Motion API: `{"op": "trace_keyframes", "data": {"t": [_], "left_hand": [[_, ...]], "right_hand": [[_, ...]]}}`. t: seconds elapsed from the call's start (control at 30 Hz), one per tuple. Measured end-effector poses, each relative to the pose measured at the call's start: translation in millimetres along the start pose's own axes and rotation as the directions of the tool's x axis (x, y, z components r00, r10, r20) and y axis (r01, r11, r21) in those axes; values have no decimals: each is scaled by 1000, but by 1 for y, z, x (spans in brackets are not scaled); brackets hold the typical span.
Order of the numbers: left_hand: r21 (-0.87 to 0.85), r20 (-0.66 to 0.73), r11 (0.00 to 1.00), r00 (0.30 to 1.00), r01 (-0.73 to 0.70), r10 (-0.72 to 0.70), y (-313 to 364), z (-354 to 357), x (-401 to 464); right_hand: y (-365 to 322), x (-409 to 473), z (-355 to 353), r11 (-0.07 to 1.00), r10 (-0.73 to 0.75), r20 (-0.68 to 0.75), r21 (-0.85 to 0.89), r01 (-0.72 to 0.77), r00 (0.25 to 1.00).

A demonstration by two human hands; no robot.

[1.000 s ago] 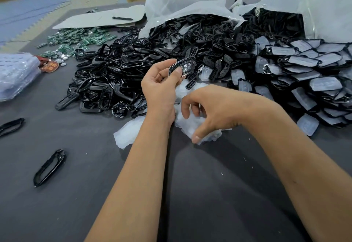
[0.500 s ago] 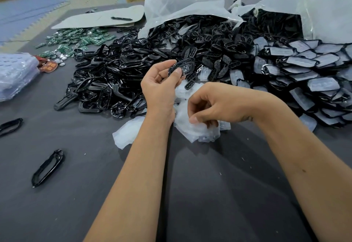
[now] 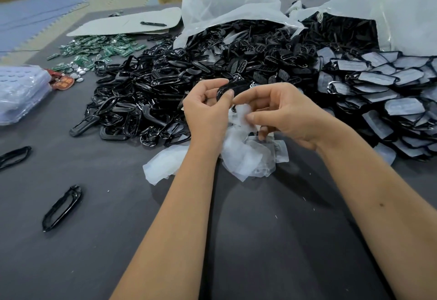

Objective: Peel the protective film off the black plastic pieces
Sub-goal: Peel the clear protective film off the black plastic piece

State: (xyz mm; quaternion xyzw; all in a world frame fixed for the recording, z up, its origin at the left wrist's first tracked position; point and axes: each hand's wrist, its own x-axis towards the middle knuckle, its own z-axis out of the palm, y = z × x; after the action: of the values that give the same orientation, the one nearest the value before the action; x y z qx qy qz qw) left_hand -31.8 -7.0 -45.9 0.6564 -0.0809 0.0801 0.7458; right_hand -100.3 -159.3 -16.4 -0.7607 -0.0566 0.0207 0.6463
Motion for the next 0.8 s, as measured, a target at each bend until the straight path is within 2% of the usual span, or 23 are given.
{"op": "trace_keyframes", "data": {"t": [0.13, 0.23, 0.33, 0.5, 0.67, 0.8], "left_hand": [[-5, -12, 1000, 1000, 14, -14, 0, -1, 0], [-9, -10, 1000, 1000, 24, -24, -1, -1, 0], [8, 8, 1000, 1000, 17, -17, -1, 0, 0], [28, 14, 999, 1000, 23, -24, 0, 1, -1], [25, 40, 998, 998, 50, -51, 1, 1, 0], [32, 57, 998, 997, 48, -50, 1, 2, -1]], "right_hand": [[8, 2, 1, 986, -97, -143, 122, 115, 985], [13, 5, 6, 975, -129, -229, 147, 166, 965], [20, 6, 14, 968, -114, -299, 181, 173, 947], [30, 6, 19, 907, -67, -323, 374, 192, 944], [35, 10, 15, 933, -56, -410, 304, 194, 910], [34, 11, 15, 920, -30, -428, 343, 192, 903]]}}
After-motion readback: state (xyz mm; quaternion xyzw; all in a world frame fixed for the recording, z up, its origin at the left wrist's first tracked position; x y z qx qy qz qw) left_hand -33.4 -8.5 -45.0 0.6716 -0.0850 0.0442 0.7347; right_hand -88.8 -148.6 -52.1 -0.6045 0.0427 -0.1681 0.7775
